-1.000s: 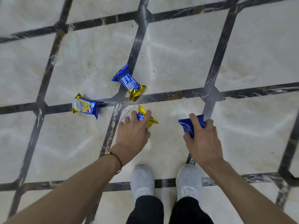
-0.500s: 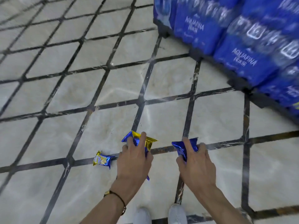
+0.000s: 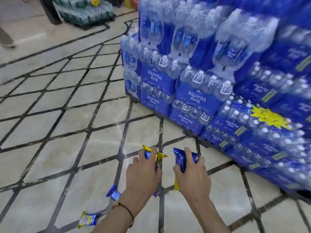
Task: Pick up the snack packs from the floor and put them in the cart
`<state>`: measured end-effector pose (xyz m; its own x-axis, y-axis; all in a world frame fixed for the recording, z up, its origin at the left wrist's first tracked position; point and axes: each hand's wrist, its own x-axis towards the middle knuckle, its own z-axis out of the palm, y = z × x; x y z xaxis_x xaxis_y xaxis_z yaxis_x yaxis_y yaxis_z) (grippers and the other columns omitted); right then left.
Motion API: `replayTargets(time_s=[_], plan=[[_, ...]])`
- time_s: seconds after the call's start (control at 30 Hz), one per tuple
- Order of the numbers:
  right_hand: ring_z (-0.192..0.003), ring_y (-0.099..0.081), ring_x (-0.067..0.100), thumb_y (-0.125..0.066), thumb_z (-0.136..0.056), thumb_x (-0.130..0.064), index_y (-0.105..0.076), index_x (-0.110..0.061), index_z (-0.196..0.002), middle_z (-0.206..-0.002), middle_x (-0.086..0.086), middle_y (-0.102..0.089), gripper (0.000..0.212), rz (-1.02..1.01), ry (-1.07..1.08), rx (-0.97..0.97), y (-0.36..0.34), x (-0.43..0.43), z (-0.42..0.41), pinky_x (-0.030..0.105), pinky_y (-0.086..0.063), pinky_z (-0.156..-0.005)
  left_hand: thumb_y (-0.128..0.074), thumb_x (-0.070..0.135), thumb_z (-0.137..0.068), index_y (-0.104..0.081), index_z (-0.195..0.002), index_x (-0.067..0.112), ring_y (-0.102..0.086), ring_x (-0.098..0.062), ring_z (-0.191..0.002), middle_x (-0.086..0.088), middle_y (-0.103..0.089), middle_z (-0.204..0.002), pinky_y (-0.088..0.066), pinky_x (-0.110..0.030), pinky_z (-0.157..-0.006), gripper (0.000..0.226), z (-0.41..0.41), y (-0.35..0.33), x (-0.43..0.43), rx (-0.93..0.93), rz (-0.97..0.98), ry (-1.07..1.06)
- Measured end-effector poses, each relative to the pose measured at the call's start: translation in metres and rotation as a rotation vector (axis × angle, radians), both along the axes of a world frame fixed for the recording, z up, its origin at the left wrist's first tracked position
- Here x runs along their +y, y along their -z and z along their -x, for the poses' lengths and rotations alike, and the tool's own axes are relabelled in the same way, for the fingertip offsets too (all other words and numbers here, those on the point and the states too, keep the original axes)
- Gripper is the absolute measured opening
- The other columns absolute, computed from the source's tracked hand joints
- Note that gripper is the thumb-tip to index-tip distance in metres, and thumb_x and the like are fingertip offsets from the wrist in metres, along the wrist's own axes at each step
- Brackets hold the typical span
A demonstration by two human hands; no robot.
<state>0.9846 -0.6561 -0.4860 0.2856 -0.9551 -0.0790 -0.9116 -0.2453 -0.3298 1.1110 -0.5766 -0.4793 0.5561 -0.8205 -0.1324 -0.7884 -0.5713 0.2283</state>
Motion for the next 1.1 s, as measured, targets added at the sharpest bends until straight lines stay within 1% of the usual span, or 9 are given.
replayTargets(time_s=[0.07, 0.13, 0.23, 0.3, 0.43, 0.57, 0.8, 0.93, 1.1], plan=[[-0.093, -0.057, 0.027, -0.049, -0.088, -0.048, -0.024, -0.042, -0.141, -0.114, 0.006, -0.043, 0.058, 0.026, 0.054, -0.013, -0.041, 0.002, 0.019, 0.033, -0.047, -0.064, -0.046, 0.043, -0.095, -0.021, -0.144, 0.032, -0.056, -0.023, -0.093, -0.004, -0.046, -0.12, -0.05, -0.032, -0.071, 0.057, 0.011, -0.042, -0.004, -0.027, 0.013, 0.074], [-0.096, -0.057, 0.027, -0.048, -0.087, -0.051, -0.023, -0.043, -0.142, -0.114, 0.006, -0.044, 0.06, 0.034, 0.122, -0.007, -0.079, 0.003, 0.041, 0.034, -0.046, -0.067, -0.047, 0.044, -0.095, -0.022, -0.146, 0.031, -0.056, -0.024, -0.095, -0.004, -0.045, -0.121, -0.047, -0.033, -0.071, 0.058, 0.021, -0.082, -0.011, -0.056, 0.036, 0.131], [-0.101, -0.057, 0.028, -0.048, -0.087, -0.053, -0.024, -0.043, -0.143, -0.115, 0.005, -0.042, 0.062, 0.067, 0.226, -0.011, -0.132, 0.012, 0.075, 0.035, -0.043, -0.068, -0.048, 0.045, -0.094, -0.021, -0.146, 0.031, -0.055, -0.027, -0.101, -0.006, -0.043, -0.126, -0.048, -0.037, -0.076, 0.06, 0.043, -0.143, -0.022, -0.065, 0.088, 0.205], [-0.1, -0.057, 0.028, -0.048, -0.087, -0.053, -0.025, -0.042, -0.143, -0.113, 0.006, -0.041, 0.062, 0.123, 0.273, -0.021, -0.169, 0.016, 0.099, 0.036, -0.046, -0.067, -0.049, 0.045, -0.093, -0.021, -0.145, 0.032, -0.055, -0.027, -0.101, -0.007, -0.043, -0.126, -0.049, -0.037, -0.076, 0.06, 0.062, -0.183, -0.03, -0.071, 0.139, 0.261], [-0.104, -0.058, 0.033, -0.051, -0.088, -0.05, -0.027, -0.039, -0.145, -0.119, 0.012, -0.043, 0.064, 0.204, 0.382, -0.036, -0.236, 0.028, 0.158, 0.039, -0.048, -0.076, -0.05, 0.046, -0.091, -0.022, -0.146, 0.031, -0.059, -0.03, -0.099, -0.008, -0.044, -0.127, -0.051, -0.04, -0.076, 0.064, 0.115, -0.251, -0.038, -0.081, 0.236, 0.381], [-0.102, -0.057, 0.034, -0.049, -0.087, -0.052, -0.024, -0.04, -0.146, -0.118, 0.011, -0.043, 0.065, 0.259, 0.514, -0.058, -0.288, 0.045, 0.233, 0.038, -0.045, -0.071, -0.051, 0.048, -0.092, -0.021, -0.147, 0.032, -0.058, -0.03, -0.103, -0.008, -0.042, -0.127, -0.053, -0.042, -0.079, 0.065, 0.178, -0.303, -0.041, -0.041, 0.302, 0.496], [-0.092, -0.058, 0.029, -0.044, -0.088, -0.052, -0.019, -0.044, -0.146, -0.111, 0.007, -0.043, 0.063, 0.302, 0.764, -0.049, -0.331, 0.101, 0.393, 0.036, -0.046, -0.068, -0.05, 0.051, -0.094, -0.023, -0.147, 0.032, -0.058, -0.031, -0.107, -0.009, -0.043, -0.131, -0.051, -0.039, -0.073, 0.063, 0.316, -0.34, -0.03, 0.014, 0.399, 0.738], [-0.091, -0.059, 0.027, -0.048, -0.089, -0.053, -0.021, -0.043, -0.143, -0.114, 0.008, -0.044, 0.062, 0.296, 0.89, -0.049, -0.333, 0.149, 0.491, 0.039, -0.053, -0.073, -0.049, 0.051, -0.095, -0.02, -0.15, 0.031, -0.056, -0.034, -0.115, -0.015, -0.035, -0.147, -0.053, -0.042, -0.078, 0.065, 0.421, -0.339, -0.017, 0.049, 0.404, 0.872], [-0.095, -0.06, 0.03, -0.05, -0.089, -0.052, -0.02, -0.042, -0.144, -0.125, 0.014, -0.045, 0.064, 0.291, 1.043, 0.01, -0.337, 0.215, 0.619, 0.039, -0.052, -0.074, -0.052, 0.05, -0.093, -0.019, -0.148, 0.031, -0.059, -0.033, -0.106, -0.016, -0.038, -0.142, -0.054, -0.041, -0.078, 0.067, 0.569, -0.336, 0.014, 0.119, 0.396, 1.046]])
